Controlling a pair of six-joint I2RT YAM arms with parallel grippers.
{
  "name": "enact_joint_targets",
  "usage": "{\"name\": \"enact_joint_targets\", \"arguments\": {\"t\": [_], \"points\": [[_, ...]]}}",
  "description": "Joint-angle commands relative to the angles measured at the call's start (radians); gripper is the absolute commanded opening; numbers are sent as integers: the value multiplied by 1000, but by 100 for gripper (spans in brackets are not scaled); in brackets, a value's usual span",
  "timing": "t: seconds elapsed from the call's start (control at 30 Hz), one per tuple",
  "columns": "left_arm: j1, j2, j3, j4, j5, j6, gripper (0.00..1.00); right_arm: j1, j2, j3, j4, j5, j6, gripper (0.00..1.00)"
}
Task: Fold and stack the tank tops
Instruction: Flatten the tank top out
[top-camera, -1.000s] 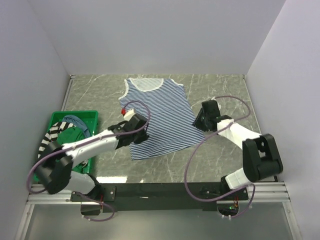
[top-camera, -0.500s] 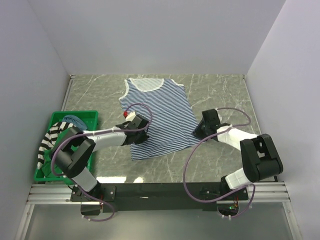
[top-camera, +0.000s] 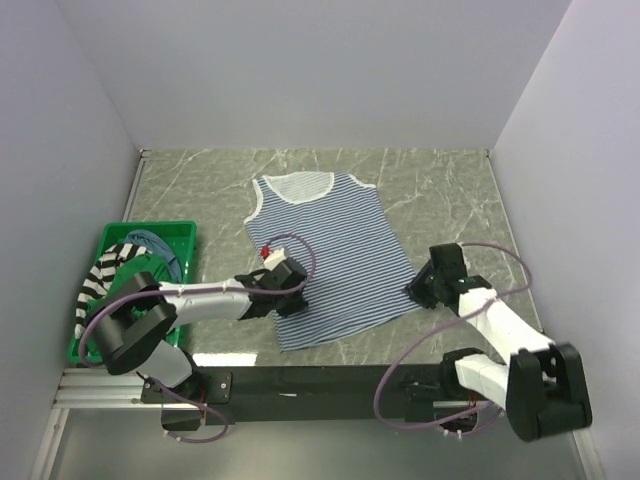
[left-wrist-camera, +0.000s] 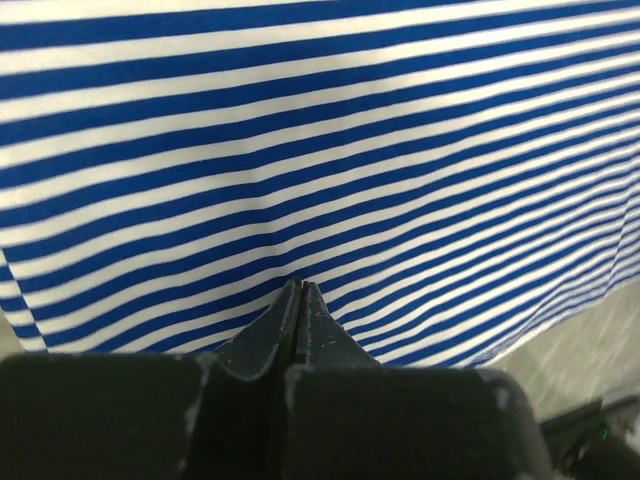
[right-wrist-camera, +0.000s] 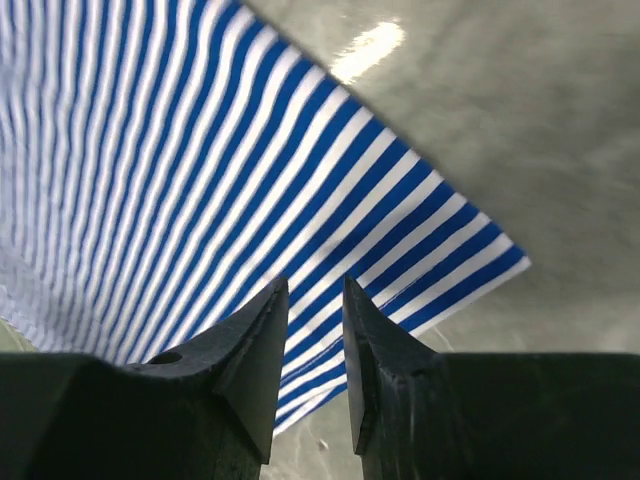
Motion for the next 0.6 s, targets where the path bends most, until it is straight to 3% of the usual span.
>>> {"name": "enact_joint_targets", "arguments": {"t": [0.0, 0.13, 0.27, 0.57], "points": [[-49, -32, -74, -136, 48, -47, 1, -48, -128, 1, -130, 3, -57, 37], [-55, -93, -97, -159, 59, -50, 3, -51, -206, 25, -158, 8, -112, 39], [-46, -154, -26, -258, -12, -24, 10, -46, -229, 65, -164, 26, -135, 40], [181, -251, -3, -275, 59, 74, 14, -42, -107, 102, -123, 6, -191, 45]]}}
